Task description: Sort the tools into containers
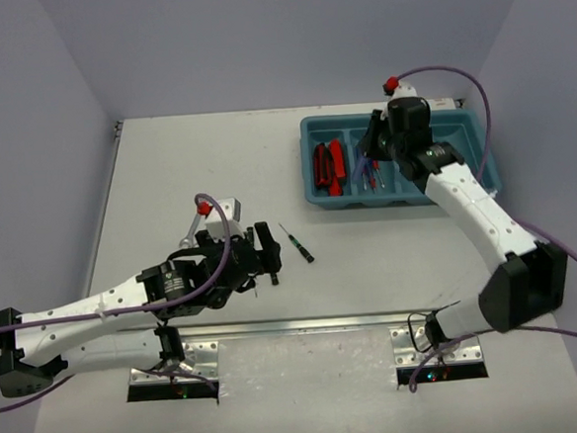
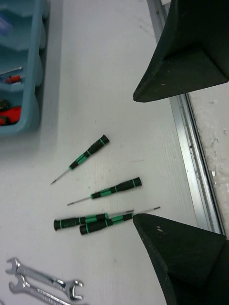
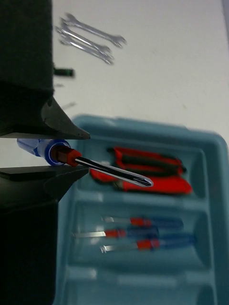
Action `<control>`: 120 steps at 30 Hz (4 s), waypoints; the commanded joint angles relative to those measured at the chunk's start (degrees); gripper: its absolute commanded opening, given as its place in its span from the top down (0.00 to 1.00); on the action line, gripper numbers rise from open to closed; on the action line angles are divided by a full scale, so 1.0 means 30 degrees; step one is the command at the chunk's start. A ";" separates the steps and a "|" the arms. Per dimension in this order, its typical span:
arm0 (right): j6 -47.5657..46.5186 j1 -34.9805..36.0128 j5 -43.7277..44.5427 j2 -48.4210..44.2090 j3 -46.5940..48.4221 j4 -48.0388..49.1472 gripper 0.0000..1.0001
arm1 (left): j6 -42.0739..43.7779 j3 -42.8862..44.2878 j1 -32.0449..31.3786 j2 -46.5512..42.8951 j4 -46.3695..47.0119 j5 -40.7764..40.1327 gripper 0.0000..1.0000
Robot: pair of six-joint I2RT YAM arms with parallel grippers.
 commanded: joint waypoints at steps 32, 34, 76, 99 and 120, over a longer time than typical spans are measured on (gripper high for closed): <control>-0.3726 0.7091 -0.0472 0.5305 0.1376 -0.3978 0.44 | 0.0462 0.0949 0.0840 -0.2844 -0.6331 -0.4884 0.00; -0.3693 0.7445 -0.0476 0.6343 0.1513 -0.4194 0.46 | 0.0705 0.0698 0.1718 -0.3212 -0.5971 -0.4576 0.00; -0.8658 -0.3950 0.5243 0.7784 0.6862 -0.6497 1.00 | 0.2336 0.0037 0.4054 -0.2656 -0.4351 -0.3382 0.00; -0.3037 0.6702 0.3560 0.2712 0.0591 -0.2071 0.26 | 0.2249 0.0128 0.4054 -0.2372 -0.4566 -0.3459 0.00; 0.3448 1.3028 0.3106 1.1269 0.2690 -0.2633 0.42 | 0.2133 0.0128 0.4054 -0.2890 -0.4598 -0.3461 0.00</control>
